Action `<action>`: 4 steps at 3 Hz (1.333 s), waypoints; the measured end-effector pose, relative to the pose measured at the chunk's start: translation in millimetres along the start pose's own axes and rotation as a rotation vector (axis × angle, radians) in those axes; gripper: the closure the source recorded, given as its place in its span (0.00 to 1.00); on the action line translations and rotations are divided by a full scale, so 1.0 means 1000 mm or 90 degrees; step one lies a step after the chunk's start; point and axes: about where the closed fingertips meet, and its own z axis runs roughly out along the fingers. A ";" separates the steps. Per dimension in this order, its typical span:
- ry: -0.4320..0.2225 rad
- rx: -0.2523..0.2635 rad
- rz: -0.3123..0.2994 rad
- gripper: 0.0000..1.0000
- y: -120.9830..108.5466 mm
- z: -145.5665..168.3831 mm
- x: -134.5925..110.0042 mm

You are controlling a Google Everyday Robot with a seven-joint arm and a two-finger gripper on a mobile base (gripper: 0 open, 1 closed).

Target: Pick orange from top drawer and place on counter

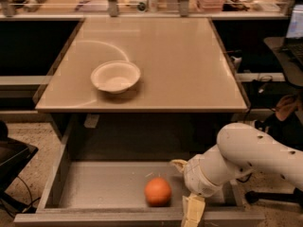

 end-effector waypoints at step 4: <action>0.024 0.032 0.014 0.00 -0.027 -0.101 -0.058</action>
Offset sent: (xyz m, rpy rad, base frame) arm 0.0008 -0.0042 0.0375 -0.0311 -0.0302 -0.0124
